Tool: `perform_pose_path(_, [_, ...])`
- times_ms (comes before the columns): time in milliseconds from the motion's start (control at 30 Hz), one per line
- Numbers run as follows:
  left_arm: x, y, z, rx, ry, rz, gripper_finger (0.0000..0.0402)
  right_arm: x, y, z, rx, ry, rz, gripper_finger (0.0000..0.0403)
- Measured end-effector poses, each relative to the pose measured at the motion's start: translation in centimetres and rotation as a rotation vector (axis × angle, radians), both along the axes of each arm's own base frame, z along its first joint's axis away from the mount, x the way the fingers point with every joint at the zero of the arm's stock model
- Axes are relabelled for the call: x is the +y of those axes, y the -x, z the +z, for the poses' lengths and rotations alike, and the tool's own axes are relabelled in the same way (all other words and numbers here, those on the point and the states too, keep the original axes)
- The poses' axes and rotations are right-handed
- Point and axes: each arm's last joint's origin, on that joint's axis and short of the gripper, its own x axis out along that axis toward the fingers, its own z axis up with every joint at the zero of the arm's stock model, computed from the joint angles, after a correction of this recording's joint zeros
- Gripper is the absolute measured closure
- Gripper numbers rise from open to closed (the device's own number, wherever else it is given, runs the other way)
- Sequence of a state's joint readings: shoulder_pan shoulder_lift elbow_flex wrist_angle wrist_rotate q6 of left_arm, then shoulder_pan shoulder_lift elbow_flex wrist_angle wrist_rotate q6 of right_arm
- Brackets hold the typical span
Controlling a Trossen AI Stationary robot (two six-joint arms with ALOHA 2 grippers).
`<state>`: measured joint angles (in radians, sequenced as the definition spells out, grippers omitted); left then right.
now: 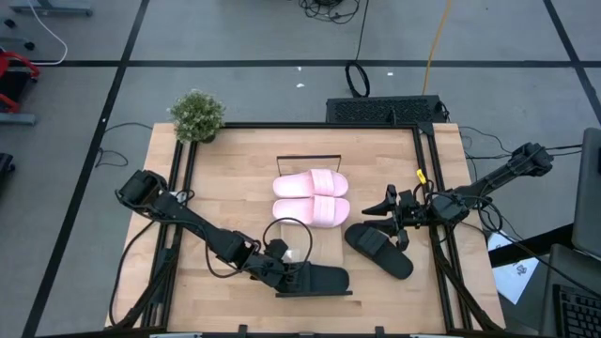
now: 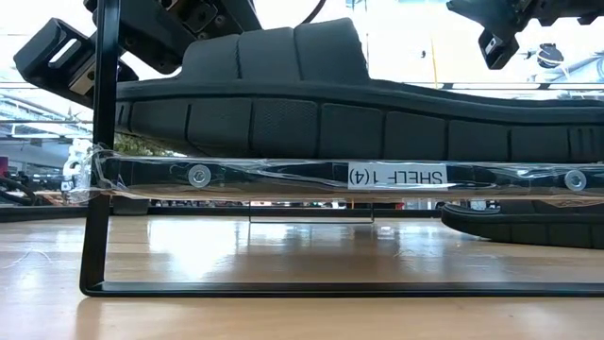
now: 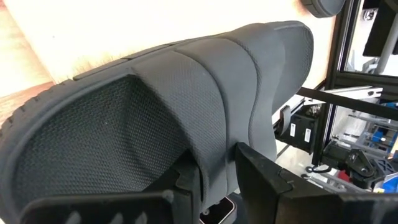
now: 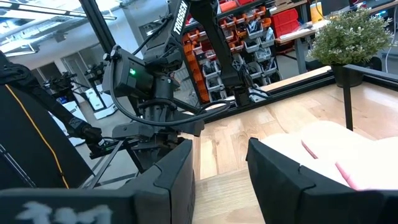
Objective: Pick and place slides into the shelf
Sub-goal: Put the left black slide on the shelf
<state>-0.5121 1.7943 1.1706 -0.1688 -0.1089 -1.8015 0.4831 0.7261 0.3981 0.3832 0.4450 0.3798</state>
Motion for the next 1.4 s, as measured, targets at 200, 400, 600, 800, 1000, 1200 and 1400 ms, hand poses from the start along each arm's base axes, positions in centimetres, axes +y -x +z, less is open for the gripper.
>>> perform_pose_path(200, [0.08, 0.11, -0.13, 0.018, -0.005, 0.005, 0.0318, 0.00, 0.00, 0.00, 0.000, 0.000, 0.000, 0.0261])
perform_pose_path(400, [0.26, 0.34, -0.38, 0.059, -0.015, 0.019, 0.0318, 0.00, 0.00, 0.00, 0.000, 0.000, 0.000, 0.0261])
perform_pose_path(600, [0.31, 0.33, -0.39, 0.059, -0.020, 0.022, 0.0318, 0.00, 0.00, 0.00, 0.000, 0.000, 0.000, 0.0261])
perform_pose_path(800, [0.31, 0.32, -0.38, 0.060, -0.012, 0.030, 0.0318, 0.00, 0.00, 0.00, 0.000, 0.000, 0.000, 0.0261])
perform_pose_path(1000, [0.31, 0.32, -0.38, 0.060, -0.012, 0.030, 0.0318, 0.00, 0.00, 0.00, 0.000, 0.000, 0.000, 0.0261])
perform_pose_path(1200, [0.45, 0.20, -0.35, 0.049, -0.025, 0.017, 0.0317, 0.00, 0.00, 0.00, 0.000, 0.000, 0.000, 0.0261])
perform_pose_path(1400, [0.65, 0.03, -0.30, 0.043, -0.021, 0.022, 0.0264, 0.00, 0.00, 0.00, 0.000, -0.001, 0.000, 0.0261])
